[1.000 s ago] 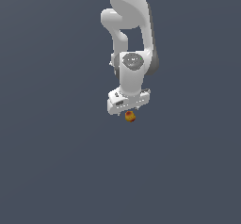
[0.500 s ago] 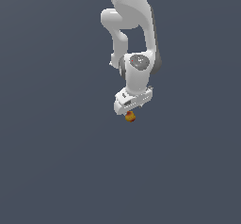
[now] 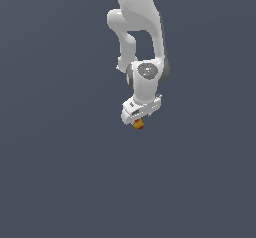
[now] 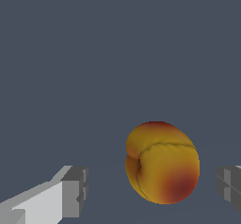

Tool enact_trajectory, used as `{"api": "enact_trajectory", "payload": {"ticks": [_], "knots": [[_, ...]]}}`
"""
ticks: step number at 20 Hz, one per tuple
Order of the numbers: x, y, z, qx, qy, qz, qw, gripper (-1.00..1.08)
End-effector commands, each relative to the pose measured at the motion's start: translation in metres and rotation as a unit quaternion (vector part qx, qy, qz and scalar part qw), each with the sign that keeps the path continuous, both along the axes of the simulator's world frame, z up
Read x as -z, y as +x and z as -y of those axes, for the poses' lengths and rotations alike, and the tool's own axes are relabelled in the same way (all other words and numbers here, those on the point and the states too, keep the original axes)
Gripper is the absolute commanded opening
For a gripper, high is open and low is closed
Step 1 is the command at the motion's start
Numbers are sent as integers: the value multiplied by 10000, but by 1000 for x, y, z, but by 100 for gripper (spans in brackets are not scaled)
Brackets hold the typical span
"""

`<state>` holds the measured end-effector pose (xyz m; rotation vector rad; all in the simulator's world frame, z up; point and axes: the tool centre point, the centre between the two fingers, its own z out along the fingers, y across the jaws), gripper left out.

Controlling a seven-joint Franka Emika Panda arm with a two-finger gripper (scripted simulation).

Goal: Pick up the object and move it to a goal position.

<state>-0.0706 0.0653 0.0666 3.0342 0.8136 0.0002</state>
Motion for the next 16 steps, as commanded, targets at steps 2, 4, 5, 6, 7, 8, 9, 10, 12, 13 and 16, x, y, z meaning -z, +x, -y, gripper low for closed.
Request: {"api": "enact_trajectory", "payload": {"ticks": [2, 4, 5, 6, 7, 8, 9, 10, 12, 13, 16], "knots": [[17, -1, 0, -14, 1, -3, 10000, 100], [25, -1, 0, -17, 1, -3, 10000, 100], [27, -1, 0, -19, 1, -2, 10000, 100], [29, -1, 0, -19, 1, -2, 10000, 100], [31, -1, 0, -19, 1, -2, 10000, 100], [31, -1, 0, -22, 0, -1, 10000, 100], [32, -1, 0, -22, 0, -1, 10000, 100], [32, -1, 0, -22, 0, -1, 10000, -100], [32, -1, 0, -22, 0, -1, 10000, -100], [32, -1, 0, -22, 0, -1, 10000, -100], [32, -1, 0, -22, 0, -1, 10000, -100]]}}
